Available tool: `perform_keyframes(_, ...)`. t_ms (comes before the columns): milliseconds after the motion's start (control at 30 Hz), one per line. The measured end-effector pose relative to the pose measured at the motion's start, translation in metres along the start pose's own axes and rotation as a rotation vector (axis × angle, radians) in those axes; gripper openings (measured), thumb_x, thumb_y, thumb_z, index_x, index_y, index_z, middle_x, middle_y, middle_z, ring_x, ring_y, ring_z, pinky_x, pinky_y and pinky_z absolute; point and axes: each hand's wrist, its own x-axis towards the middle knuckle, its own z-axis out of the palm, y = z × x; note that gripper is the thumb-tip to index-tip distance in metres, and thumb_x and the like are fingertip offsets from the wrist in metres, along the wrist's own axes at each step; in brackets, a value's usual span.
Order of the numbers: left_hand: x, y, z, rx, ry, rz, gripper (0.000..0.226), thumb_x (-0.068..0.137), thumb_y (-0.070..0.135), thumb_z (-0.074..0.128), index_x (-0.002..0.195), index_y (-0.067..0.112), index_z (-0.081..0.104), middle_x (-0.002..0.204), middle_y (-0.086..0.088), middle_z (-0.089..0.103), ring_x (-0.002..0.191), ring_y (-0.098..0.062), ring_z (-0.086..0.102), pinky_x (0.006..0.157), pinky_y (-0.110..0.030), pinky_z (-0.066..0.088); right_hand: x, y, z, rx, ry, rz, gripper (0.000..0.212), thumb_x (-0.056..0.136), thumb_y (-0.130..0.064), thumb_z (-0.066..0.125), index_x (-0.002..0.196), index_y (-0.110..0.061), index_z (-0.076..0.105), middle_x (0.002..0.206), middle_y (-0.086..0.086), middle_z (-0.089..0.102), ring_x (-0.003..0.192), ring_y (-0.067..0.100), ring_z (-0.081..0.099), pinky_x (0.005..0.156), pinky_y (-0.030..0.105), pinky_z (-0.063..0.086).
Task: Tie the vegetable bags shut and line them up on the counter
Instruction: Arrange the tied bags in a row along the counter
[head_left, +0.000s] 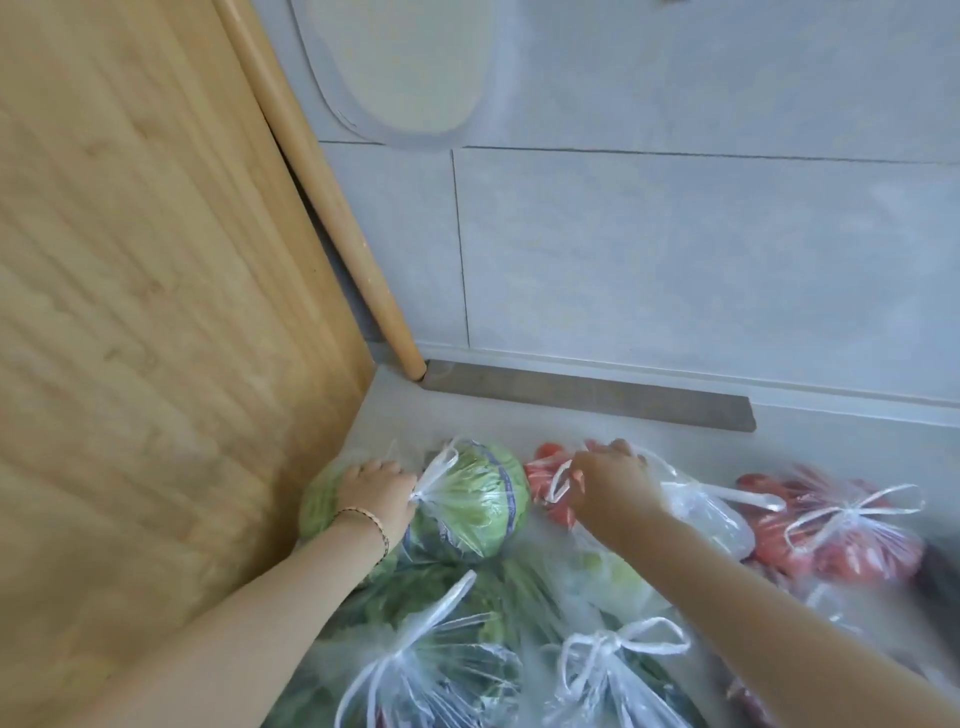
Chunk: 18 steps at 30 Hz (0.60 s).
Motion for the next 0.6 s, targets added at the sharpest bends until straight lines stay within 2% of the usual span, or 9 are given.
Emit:
perform_keyframes(67, 0.003, -0.003, 0.001, -0.111, 0.052, 0.095, 0.020, 0.095, 0.025, 0.039, 0.104, 0.017, 0.056, 0.101, -0.001, 0.056, 0.098, -0.019, 0.051, 0.087, -0.027, 0.039, 0.008, -0.007, 0.003, -0.198, 0.071, 0.060, 0.031, 0.081, -0.019, 0.055, 0.111, -0.013, 0.061, 0.126, 0.005, 0.055, 0.124, 0.027, 0.039, 0.104, 0.036, 0.025)
perform_keyframes(100, 0.003, -0.006, 0.001, -0.230, 0.058, 0.091, 0.017, 0.094, 0.022, 0.039, 0.087, 0.016, 0.054, 0.082, -0.001, 0.052, 0.078, -0.016, 0.049, 0.070, -0.024, 0.039, 0.013, -0.011, 0.004, -0.272, 0.119, 0.088, 0.033, 0.072, -0.021, 0.065, 0.105, -0.011, 0.064, 0.121, 0.007, 0.058, 0.120, 0.030, 0.044, 0.101, 0.040, 0.025)
perform_keyframes(167, 0.003, -0.009, 0.004, -0.459, 0.003, 0.019, 0.030, 0.092, 0.019, 0.041, 0.063, 0.016, 0.035, 0.058, 0.001, 0.036, 0.051, -0.014, 0.033, 0.048, -0.025, 0.024, 0.026, -0.017, 0.005, -0.277, 0.233, 0.073, 0.032, 0.053, -0.021, 0.079, 0.081, -0.008, 0.071, 0.098, 0.010, 0.068, 0.098, 0.033, 0.058, 0.089, 0.044, 0.034)
perform_keyframes(233, 0.005, -0.010, 0.005, -0.629, 0.003, -0.034, 0.036, 0.089, 0.017, 0.043, 0.057, 0.017, 0.028, 0.052, 0.002, 0.030, 0.046, -0.014, 0.027, 0.046, -0.027, 0.018, 0.038, -0.023, 0.007, -0.165, 0.210, 0.019, 0.020, 0.068, -0.018, 0.069, 0.085, -0.007, 0.069, 0.092, 0.009, 0.066, 0.095, 0.031, 0.058, 0.084, 0.040, 0.044)
perform_keyframes(333, 0.013, -0.012, -0.003, -0.910, 0.075, -0.134, 0.040, 0.086, 0.012, 0.047, 0.050, 0.017, 0.028, 0.047, 0.002, 0.027, 0.045, -0.016, 0.026, 0.047, -0.026, 0.017, 0.059, -0.024, 0.025, 0.100, -0.106, 0.134, 0.024, 0.088, -0.018, 0.046, 0.104, -0.013, 0.063, 0.081, -0.003, 0.054, 0.105, 0.025, 0.056, 0.096, 0.034, 0.044)
perform_keyframes(367, 0.016, -0.012, -0.007, -0.983, 0.102, -0.161, 0.042, 0.084, 0.011, 0.048, 0.049, 0.017, 0.027, 0.045, 0.002, 0.026, 0.045, -0.017, 0.025, 0.048, -0.026, 0.016, 0.064, -0.019, 0.034, 0.165, -0.174, 0.203, 0.026, 0.090, -0.020, 0.044, 0.108, -0.013, 0.061, 0.086, -0.005, 0.053, 0.109, 0.025, 0.054, 0.100, 0.034, 0.042)
perform_keyframes(467, 0.037, -0.022, -0.019, -1.093, 0.167, -0.242, 0.045, 0.081, 0.007, 0.050, 0.045, 0.017, 0.024, 0.042, 0.004, 0.021, 0.045, -0.017, 0.021, 0.050, -0.026, 0.014, 0.080, -0.010, 0.061, 0.268, -0.234, 0.361, 0.037, 0.092, -0.025, 0.040, 0.123, -0.007, 0.050, 0.130, 0.007, 0.048, 0.126, 0.025, 0.043, 0.105, 0.034, 0.037)
perform_keyframes(533, 0.046, -0.027, -0.024, -1.165, 0.210, -0.310, 0.046, 0.078, 0.004, 0.050, 0.043, 0.018, 0.022, 0.038, 0.006, 0.018, 0.046, -0.018, 0.019, 0.052, -0.026, 0.013, 0.087, -0.008, 0.068, 0.312, -0.270, 0.431, 0.039, 0.094, -0.024, 0.037, 0.124, -0.004, 0.051, 0.125, 0.009, 0.051, 0.123, 0.025, 0.047, 0.097, 0.029, 0.039)
perform_keyframes(600, 0.052, -0.031, -0.027, -1.235, 0.265, -0.383, 0.042, 0.076, 0.004, 0.049, 0.044, 0.016, 0.024, 0.041, 0.004, 0.019, 0.049, -0.017, 0.020, 0.053, -0.027, 0.014, 0.097, -0.005, 0.073, 0.353, -0.246, 0.454, 0.040, 0.094, -0.025, 0.034, 0.124, -0.009, 0.056, 0.126, 0.013, 0.055, 0.124, 0.028, 0.048, 0.099, 0.032, 0.040)
